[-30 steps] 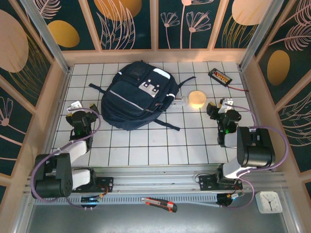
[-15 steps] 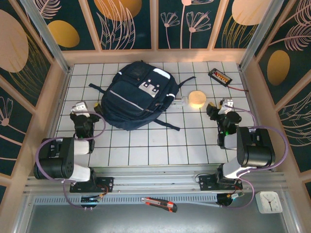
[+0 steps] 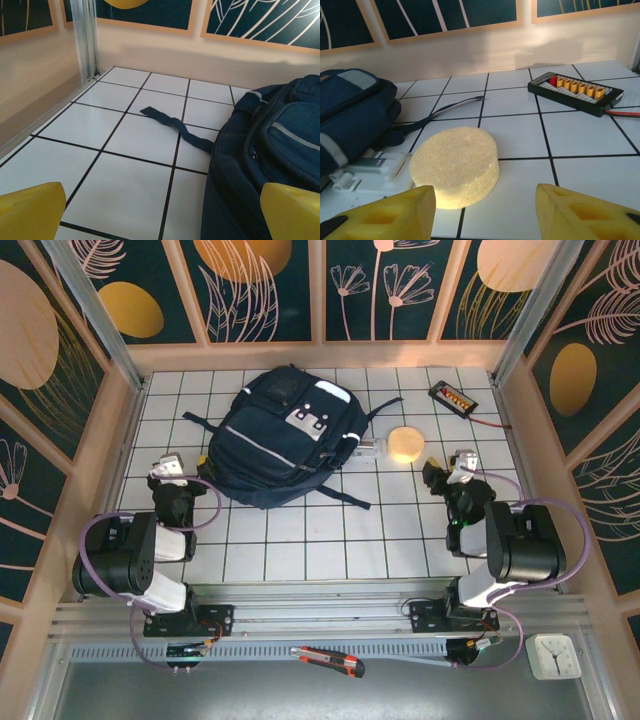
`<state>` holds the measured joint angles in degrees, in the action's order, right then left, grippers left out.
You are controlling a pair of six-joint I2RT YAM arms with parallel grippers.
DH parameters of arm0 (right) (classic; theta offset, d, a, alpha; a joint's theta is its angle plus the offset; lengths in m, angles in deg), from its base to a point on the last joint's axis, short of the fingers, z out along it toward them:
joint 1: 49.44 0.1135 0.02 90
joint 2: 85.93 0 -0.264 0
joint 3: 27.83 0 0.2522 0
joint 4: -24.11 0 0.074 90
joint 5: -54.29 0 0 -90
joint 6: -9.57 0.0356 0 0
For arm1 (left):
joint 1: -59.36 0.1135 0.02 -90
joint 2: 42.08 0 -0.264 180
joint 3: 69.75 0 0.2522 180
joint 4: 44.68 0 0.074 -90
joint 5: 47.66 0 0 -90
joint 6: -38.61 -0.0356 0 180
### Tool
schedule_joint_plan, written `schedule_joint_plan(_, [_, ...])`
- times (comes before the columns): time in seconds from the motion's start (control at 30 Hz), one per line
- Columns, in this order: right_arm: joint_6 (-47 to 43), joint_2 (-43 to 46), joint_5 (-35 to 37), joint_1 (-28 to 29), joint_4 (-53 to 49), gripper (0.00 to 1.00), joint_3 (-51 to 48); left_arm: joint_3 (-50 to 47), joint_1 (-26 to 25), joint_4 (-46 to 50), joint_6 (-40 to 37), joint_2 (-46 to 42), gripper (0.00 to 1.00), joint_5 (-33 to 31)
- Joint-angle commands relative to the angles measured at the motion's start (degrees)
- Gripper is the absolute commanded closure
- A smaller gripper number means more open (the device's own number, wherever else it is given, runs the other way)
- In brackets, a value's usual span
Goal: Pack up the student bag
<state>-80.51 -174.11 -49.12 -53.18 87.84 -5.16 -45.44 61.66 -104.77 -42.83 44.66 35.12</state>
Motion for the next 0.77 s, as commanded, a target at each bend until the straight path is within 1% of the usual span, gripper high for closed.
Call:
schedule_joint_plan(0.0, [-1.3, -2.0, 1.8, 0.8, 13.7, 0.44, -3.8, 0.3, 0.3, -3.9, -0.6, -0.1, 0.01, 1.4])
schedule_joint_plan(0.1, [-1.2, -2.0, 3.4, 1.1, 13.8, 0.44, -3.9, 0.4, 0.2, -3.8, -0.8, -0.1, 0.01, 1.5])
schedule_joint_plan(0.17, [-1.5, -1.5, 4.2, 1.4, 7.4, 0.44, -0.9, 0.8, 0.2, -3.4, -1.6, 0.3, 0.01, 4.2])
schedule_joint_plan(0.2, [-1.3, -1.6, 4.4, 1.5, 3.8, 0.43, 1.2, 1.3, 0.2, -2.4, -2.1, 0.3, 0.01, 5.1])
schedule_joint_plan(0.23, [-0.4, -1.5, 5.8, 1.1, -0.1, 0.4, 3.0, 1.8, 0.2, -1.4, -2.6, 0.3, 0.01, 6.1])
schedule_joint_plan(0.27, [1.0, -1.6, 7.8, 0.7, -1.5, 0.36, 3.8, 1.8, 0.2, -1.6, -2.6, 0.3, 0.01, 6.2])
schedule_joint_plan(0.3, [1.1, -1.6, 8.9, 0.7, -1.6, 0.28, 3.9, 1.5, 0.2, -2.0, -2.6, 0.2, 0.01, 6.3])
schedule_joint_plan(0.43, [1.0, -1.5, 9.0, 0.9, -1.7, 0.2, 3.9, 2.4, 0.2, -0.5, -3.8, 0.4, 0.01, 8.8])
schedule_joint_plan(0.5, [1.1, -1.5, 9.0, 0.9, -1.8, 0.17, 3.9, 2.7, 0.2, -0.3, -3.9, 0.6, 0.01, 8.9])
schedule_joint_plan(0.63, [1.0, -1.5, 9.1, 0.9, -1.8, 0.14, 4.0, 3.1, -0.1, 0.5, -4.2, 0.8, 0.01, 8.2])
schedule_joint_plan(0.67, [1.1, -1.6, 9.1, 0.9, -1.8, 0.11, 4.0, 2.8, -0.1, 0.0, -4.1, 0.6, 0.01, 8.2])
schedule_joint_plan(0.7, [1.1, -1.5, 9.1, 0.9, -1.7, 0.05, 4.0, 2.3, -0.1, -0.7, -4.0, 0.3, 0.01, 8.4])
schedule_joint_plan(0.73, [1.1, -1.5, 9.1, 0.9, -1.7, 0.01, 4.0, 1.7, -0.1, -1.5, -4.0, 0.3, 0.01, 8.4])
